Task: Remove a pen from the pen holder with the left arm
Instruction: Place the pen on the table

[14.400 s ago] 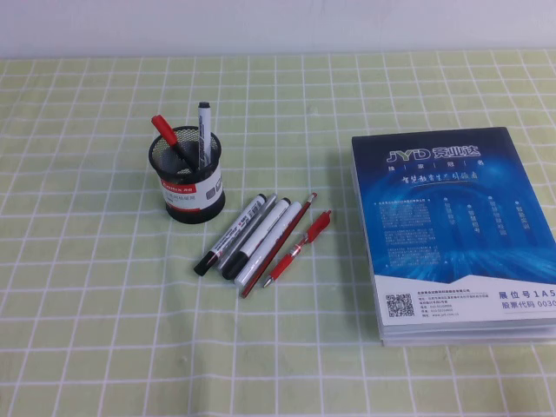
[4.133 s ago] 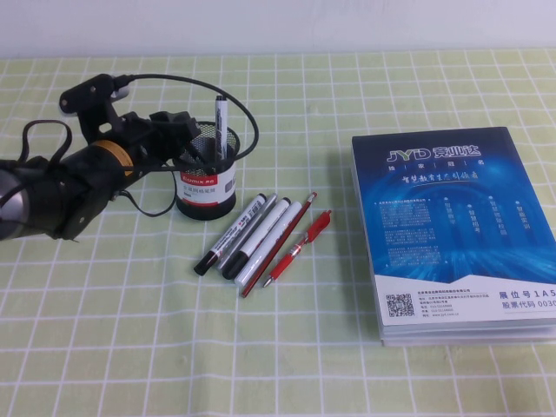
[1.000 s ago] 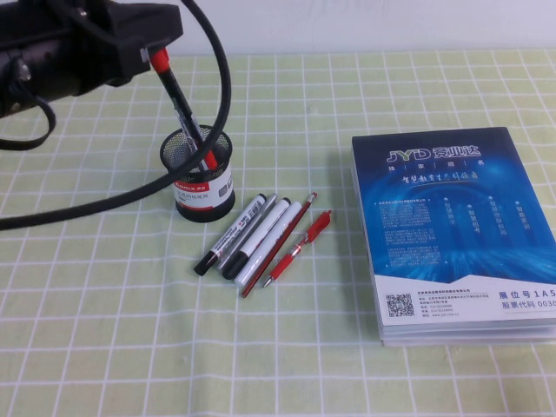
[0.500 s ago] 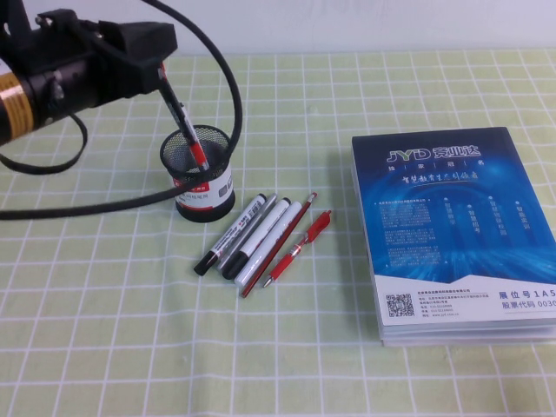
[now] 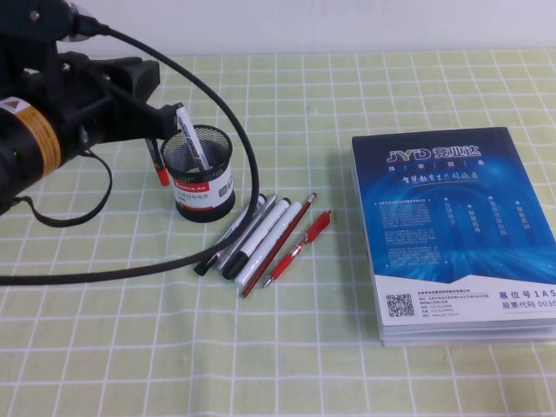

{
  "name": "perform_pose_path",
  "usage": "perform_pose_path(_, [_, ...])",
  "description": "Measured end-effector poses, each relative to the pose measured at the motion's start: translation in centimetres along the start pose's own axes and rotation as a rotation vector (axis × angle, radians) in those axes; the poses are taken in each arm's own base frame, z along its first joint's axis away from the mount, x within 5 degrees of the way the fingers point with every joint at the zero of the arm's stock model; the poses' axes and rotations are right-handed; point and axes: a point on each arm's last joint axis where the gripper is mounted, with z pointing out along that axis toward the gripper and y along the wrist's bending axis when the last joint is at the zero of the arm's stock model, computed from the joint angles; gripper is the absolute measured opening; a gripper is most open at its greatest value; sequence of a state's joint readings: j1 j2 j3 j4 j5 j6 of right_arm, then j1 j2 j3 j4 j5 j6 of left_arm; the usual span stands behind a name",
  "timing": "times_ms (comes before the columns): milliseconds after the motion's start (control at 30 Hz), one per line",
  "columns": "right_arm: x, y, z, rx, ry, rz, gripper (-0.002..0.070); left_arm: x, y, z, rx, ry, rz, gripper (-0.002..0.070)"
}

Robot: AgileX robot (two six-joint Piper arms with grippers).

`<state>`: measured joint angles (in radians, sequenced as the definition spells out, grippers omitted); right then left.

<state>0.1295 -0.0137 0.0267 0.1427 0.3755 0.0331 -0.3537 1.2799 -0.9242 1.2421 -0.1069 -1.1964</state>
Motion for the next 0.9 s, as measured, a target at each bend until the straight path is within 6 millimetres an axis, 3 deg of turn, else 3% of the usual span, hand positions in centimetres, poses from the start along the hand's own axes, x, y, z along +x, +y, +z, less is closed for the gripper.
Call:
perform_pose_path(267, [0.0, 0.0, 0.0, 0.000, 0.000, 0.000, -0.0015, 0.0, -0.3, 0.0, 0.028, -0.004, -0.069, 0.0053])
perform_pose_path(400, [0.0, 0.0, 0.0, 0.000, 0.000, 0.000, -0.0015, 0.1, 0.4, 0.0, -0.062, 0.009, -0.099, 0.0053])
perform_pose_path(533, [0.0, 0.0, 0.0, 0.000, 0.000, 0.000, -0.0015, 1.6, 1.0, -0.2, -0.159, 0.176, -0.064, 0.0053])
perform_pose_path(733, [0.0, 0.0, 0.0, 0.000, 0.000, 0.000, -0.0015, 3.9, 0.2, -0.9, -0.109, 0.457, -0.002, 0.0053])
perform_pose_path(900, [0.0, 0.0, 0.0, 0.000, 0.000, 0.000, -0.0015, 3.4, -0.5, -1.3, -0.038, 0.648, 0.007, 0.0053])
